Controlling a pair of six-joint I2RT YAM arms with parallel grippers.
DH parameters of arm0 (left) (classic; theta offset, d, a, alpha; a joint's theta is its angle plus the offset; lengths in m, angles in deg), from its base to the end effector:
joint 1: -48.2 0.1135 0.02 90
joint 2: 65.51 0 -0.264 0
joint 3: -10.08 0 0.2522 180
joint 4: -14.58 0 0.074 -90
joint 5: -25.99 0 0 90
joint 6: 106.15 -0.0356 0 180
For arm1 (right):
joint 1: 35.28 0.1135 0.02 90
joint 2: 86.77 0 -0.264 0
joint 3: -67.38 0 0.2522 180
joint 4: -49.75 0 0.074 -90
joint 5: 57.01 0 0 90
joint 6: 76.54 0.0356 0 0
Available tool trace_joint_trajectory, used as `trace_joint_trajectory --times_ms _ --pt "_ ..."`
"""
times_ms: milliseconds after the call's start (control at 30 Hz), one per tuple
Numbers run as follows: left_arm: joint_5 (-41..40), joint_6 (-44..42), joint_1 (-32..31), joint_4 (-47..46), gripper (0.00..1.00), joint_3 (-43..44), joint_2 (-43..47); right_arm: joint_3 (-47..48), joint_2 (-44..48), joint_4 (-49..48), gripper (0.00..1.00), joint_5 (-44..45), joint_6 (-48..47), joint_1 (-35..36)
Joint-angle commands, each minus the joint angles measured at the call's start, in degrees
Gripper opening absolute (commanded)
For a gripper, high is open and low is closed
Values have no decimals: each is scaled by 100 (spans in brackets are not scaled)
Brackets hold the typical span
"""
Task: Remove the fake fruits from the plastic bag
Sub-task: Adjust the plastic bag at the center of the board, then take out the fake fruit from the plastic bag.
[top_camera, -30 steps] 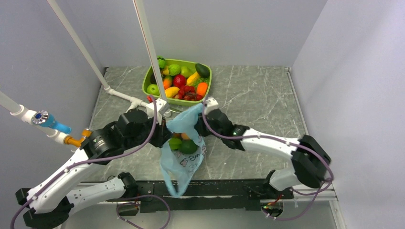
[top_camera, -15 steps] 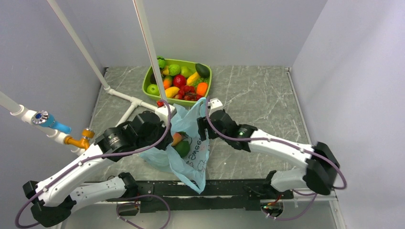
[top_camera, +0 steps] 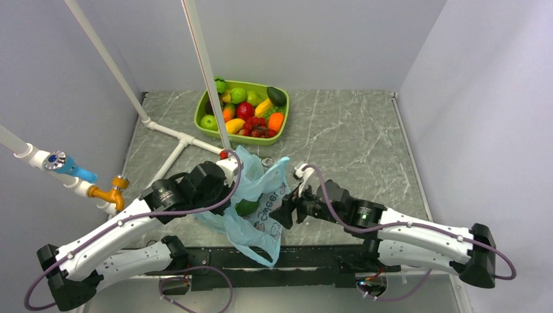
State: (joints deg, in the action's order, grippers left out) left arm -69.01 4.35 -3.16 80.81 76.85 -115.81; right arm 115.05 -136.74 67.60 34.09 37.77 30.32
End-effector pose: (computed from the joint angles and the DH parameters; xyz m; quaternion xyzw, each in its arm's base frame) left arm 0.1048 -0.1261 0.3046 0.2351 0.9083 -0.1685 0.3023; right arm 0.0853 0.1865 0.2678 -0.2839 0.7692 0.3989 0.4107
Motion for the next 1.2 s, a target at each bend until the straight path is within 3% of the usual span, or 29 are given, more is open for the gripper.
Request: trace_joint_trajectory --times_ms 0,167,267,467,633,733,933,1167 --pt "-89 83 -17 -127 0 60 84 -407 -959 -2546 48 -285 126 240" --pt "-106 207 -15 -332 0 -18 85 66 -2817 -3116 37 679 -519 832" --pt "-110 276 -16 -275 0 -30 76 570 -3711 -3127 35 502 -832 1095" --pt "-68 570 -15 80 0 -174 144 282 -3566 -3418 39 845 -561 1275" --pt "167 720 -15 90 0 -471 301 287 -3195 -2568 54 2219 -283 1191" --pt "167 710 -15 154 0 -447 420 246 -3207 -2604 64 2480 -172 1070" --pt "243 671 -19 57 0 -512 504 423 -3633 -2954 90 2428 -291 919" --pt "206 691 -18 -25 0 -595 513 736 -4289 -3183 99 2115 -308 747"
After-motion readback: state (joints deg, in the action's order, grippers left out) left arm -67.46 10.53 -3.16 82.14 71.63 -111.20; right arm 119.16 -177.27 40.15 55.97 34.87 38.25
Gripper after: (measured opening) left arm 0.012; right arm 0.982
